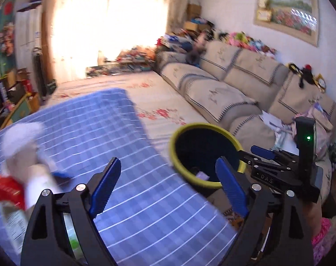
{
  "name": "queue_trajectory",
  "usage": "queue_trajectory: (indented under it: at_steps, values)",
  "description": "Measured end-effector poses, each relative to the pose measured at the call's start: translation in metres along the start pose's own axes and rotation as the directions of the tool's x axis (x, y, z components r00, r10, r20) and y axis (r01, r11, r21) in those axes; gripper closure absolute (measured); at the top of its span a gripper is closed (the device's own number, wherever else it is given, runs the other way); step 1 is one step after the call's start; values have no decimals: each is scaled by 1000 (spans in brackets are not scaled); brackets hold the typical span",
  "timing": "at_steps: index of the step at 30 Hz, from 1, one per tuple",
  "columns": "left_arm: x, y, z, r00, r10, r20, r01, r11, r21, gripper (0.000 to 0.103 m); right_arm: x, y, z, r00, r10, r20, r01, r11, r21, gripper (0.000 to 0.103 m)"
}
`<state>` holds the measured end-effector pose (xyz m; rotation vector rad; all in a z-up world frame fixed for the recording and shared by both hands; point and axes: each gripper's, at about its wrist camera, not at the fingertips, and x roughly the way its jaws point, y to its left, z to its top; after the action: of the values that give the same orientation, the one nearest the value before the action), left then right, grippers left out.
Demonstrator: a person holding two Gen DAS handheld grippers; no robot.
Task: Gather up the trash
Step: 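Carry the carton over the bin and open the left tool, then grasp the white foam mesh net with the right tool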
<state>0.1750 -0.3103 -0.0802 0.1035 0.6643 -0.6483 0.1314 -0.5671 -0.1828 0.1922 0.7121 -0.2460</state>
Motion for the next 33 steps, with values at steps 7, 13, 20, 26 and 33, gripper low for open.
queue_trajectory:
  at_steps: [7,13,20,26,33]
  values:
    - [-106,103,-45,965,253,68,-237,954,-183,12,4,95,18,984,177,-11,-177,976,-123,53]
    - [-162,166,-76,922,382,69,-346,890,-298,11,-5,198,40,930,369,-5,-359,901,-243,51]
    - [-179,183,-92,918,386,88,-344,887,-307,11,-10,294,47,900,433,43,-378,827,-415,35]
    - [-175,175,-92,926,370,80,-329,891,-312,11,-4,338,49,905,418,81,-311,779,-544,35]
    - [-171,180,-96,929,364,68,-324,888,-326,11,20,368,49,927,371,57,-248,719,-649,42]
